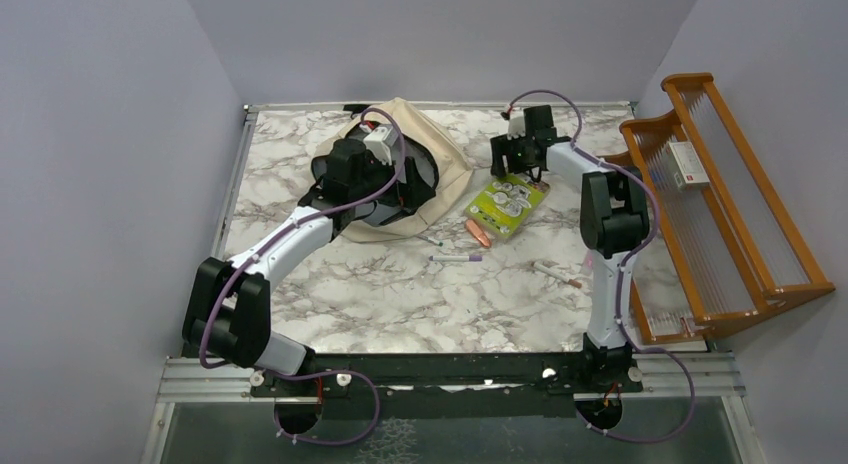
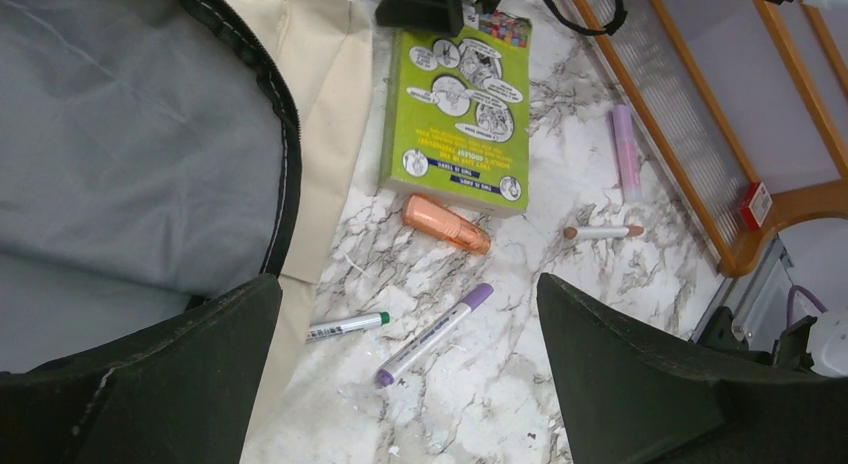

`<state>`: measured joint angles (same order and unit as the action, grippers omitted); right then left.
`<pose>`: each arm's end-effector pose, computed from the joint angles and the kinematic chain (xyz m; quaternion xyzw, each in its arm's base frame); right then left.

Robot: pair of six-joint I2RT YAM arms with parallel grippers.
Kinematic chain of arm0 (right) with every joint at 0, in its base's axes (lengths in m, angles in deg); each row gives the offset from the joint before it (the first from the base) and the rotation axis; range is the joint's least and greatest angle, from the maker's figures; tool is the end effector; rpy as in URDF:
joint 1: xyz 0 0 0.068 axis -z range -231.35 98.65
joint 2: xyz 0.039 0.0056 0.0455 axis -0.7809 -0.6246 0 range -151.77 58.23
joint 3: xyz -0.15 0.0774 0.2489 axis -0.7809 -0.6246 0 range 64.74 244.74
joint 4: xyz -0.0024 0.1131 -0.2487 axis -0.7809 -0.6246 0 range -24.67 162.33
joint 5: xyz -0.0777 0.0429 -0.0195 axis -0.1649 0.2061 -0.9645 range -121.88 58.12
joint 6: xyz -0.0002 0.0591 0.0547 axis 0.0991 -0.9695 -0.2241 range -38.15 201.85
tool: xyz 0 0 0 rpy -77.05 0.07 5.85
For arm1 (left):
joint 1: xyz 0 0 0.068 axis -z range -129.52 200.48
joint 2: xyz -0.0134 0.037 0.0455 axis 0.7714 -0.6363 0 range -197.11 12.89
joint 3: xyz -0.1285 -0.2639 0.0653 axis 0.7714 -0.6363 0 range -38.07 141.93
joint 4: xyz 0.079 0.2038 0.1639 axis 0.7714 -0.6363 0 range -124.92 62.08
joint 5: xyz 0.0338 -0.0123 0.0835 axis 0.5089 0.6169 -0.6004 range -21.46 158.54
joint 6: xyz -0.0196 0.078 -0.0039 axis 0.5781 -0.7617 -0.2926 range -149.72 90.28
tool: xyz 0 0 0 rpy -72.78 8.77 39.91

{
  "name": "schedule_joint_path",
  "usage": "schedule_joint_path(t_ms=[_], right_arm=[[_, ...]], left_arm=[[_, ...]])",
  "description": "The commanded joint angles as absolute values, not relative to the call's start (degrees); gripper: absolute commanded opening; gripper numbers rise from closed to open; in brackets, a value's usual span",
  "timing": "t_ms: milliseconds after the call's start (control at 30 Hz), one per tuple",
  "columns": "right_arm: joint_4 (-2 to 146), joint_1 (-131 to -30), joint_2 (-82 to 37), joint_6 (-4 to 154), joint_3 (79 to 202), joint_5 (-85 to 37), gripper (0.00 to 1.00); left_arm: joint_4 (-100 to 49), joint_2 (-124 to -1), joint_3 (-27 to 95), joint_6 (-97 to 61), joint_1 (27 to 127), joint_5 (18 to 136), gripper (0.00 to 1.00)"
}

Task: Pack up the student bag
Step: Move the book to the center of the board.

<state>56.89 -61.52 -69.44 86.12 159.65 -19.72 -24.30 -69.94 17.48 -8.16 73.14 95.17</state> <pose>0.5314 0.1103 0.1504 -0.1543 0.9168 0.1171 0.3491 0.3244 -0.1694 0.2847 0.1338 0.8133 -0.3790 0.4208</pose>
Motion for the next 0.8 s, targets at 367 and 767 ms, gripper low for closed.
schedule_joint_path(t_ms=[367,767], right_arm=[[59.3,-65.1,-61.9,94.1,149.3,-0.1,0.72],[66.6,-65.1,-42.1,60.3,132.6,-37.8,0.74]], left_arm=[[-22.7,-74.7,20.7,-6.5,78.8,95.2,0.98],[-22.9,-86.9,30.9,-4.6,82.0,94.2,0.98]])
